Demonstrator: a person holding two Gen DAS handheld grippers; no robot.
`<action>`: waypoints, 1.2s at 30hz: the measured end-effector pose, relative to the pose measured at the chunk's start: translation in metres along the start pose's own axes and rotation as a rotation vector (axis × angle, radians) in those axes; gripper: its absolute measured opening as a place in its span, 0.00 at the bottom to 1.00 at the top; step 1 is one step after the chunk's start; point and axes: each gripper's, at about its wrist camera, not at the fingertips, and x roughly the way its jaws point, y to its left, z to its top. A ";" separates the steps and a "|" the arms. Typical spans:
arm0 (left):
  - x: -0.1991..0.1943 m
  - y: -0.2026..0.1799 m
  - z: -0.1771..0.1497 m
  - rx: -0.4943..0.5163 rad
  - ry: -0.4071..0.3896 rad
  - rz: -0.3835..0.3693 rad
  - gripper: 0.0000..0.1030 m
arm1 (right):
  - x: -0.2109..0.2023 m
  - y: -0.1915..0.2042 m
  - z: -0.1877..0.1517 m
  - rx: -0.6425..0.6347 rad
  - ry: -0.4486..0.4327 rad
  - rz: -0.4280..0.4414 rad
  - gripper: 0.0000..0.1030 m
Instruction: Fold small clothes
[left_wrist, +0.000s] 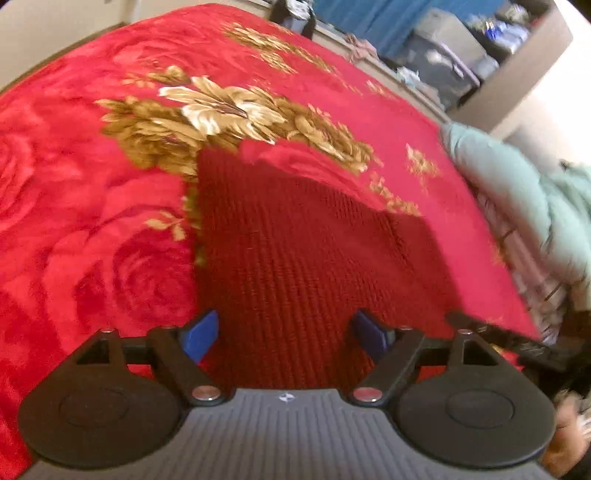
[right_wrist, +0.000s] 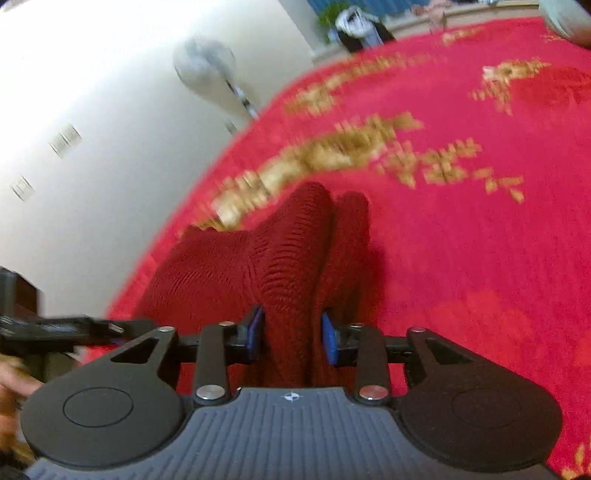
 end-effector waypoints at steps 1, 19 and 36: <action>-0.012 0.002 -0.002 -0.007 -0.014 -0.018 0.82 | 0.000 -0.001 0.001 0.018 0.006 -0.006 0.42; -0.020 -0.050 -0.065 0.279 0.052 0.051 0.84 | -0.039 0.035 -0.029 -0.231 0.122 -0.110 0.42; -0.167 -0.174 -0.187 0.324 -0.398 0.343 1.00 | -0.205 0.103 -0.095 -0.195 -0.287 -0.266 0.66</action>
